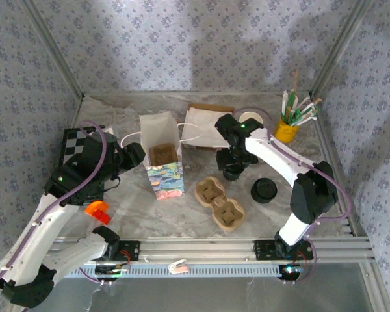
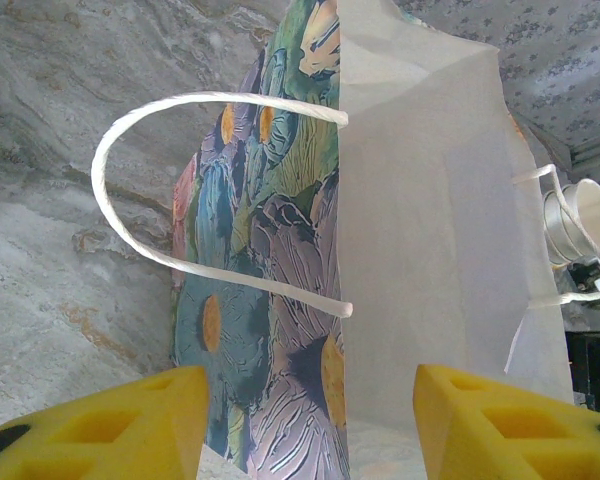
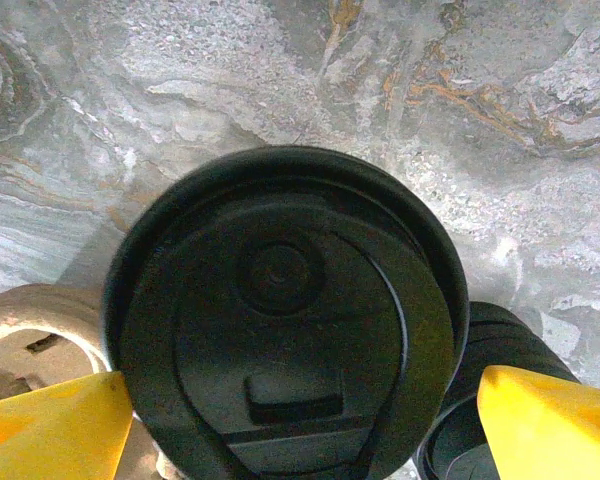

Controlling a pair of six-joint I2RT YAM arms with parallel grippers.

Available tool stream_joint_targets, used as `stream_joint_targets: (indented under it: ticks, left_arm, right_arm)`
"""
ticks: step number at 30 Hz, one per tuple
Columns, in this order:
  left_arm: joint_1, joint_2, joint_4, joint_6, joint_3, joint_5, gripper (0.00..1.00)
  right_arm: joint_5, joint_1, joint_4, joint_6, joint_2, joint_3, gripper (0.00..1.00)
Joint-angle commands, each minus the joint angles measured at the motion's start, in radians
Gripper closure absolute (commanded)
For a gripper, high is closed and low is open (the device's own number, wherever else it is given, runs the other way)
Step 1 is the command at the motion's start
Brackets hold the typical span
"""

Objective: Pack the takeout coffee

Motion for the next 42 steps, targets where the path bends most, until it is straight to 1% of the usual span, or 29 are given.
stream_joint_targets:
  ticks: [1, 7, 11, 17, 21, 42]
  left_arm:
    - [0.005, -0.002, 0.003, 0.022, -0.005, -0.008, 0.44]
    - [0.004, -0.001, 0.005, 0.023, -0.004, -0.007, 0.43]
    - [0.004, 0.0, 0.008, 0.023, -0.006, -0.008, 0.43]
    - [0.004, 0.001, 0.009, 0.024, -0.006, -0.009, 0.43]
    - [0.004, 0.0, 0.011, 0.023, -0.008, -0.008, 0.43]
    - [0.005, 0.009, 0.015, 0.023, -0.003, -0.006, 0.43]
  right_arm:
    - [-0.007, -0.007, -0.035, -0.006, 0.022, 0.043, 0.1]
    - [-0.001, -0.007, -0.056, 0.011, 0.043, 0.072, 0.11]
    - [-0.005, -0.01, -0.063, 0.04, 0.045, 0.076, 0.15]
    - [-0.005, -0.016, -0.076, 0.069, 0.052, 0.082, 0.15]
    - [-0.017, -0.022, -0.073, 0.074, 0.053, 0.091, 0.17]
    - [-0.037, -0.034, -0.05, 0.081, 0.07, 0.079, 0.19]
